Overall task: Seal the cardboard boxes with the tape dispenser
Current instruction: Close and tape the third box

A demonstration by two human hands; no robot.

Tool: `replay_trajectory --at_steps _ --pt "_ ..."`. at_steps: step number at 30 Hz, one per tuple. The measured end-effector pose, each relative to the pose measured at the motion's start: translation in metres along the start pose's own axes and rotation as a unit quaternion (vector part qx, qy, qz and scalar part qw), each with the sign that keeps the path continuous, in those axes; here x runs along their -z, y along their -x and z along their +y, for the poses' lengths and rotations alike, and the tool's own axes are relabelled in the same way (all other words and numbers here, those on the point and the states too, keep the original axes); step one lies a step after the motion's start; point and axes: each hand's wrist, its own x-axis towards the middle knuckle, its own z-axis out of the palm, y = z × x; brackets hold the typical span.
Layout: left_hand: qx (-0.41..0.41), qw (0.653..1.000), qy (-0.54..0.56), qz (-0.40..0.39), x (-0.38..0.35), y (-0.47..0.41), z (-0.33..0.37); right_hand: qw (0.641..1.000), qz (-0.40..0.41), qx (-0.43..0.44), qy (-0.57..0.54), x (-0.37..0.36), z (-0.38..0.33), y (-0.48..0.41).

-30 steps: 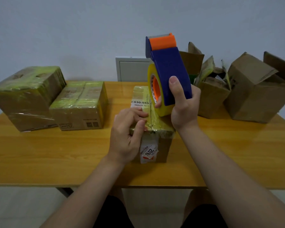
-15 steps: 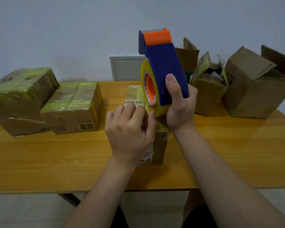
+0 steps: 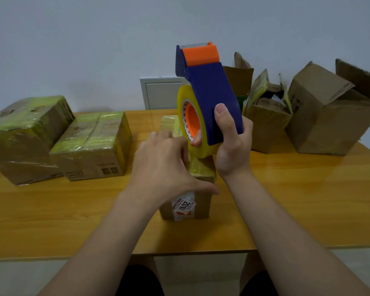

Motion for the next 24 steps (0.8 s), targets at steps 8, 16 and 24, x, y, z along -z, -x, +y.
replay_trajectory --at_steps 8,16,24 --pt "-0.001 0.992 -0.088 0.089 -0.019 0.015 0.009 0.999 -0.038 -0.026 0.002 0.01 0.002 -0.001" --pt "0.03 0.996 -0.053 0.068 -0.019 0.016 0.012 0.995 -0.08 -0.065 0.004 0.009 -0.006 -0.008" --pt "0.034 0.99 -0.021 0.135 -0.029 0.017 0.014 0.989 -0.087 -0.117 0.019 0.015 -0.004 -0.014"
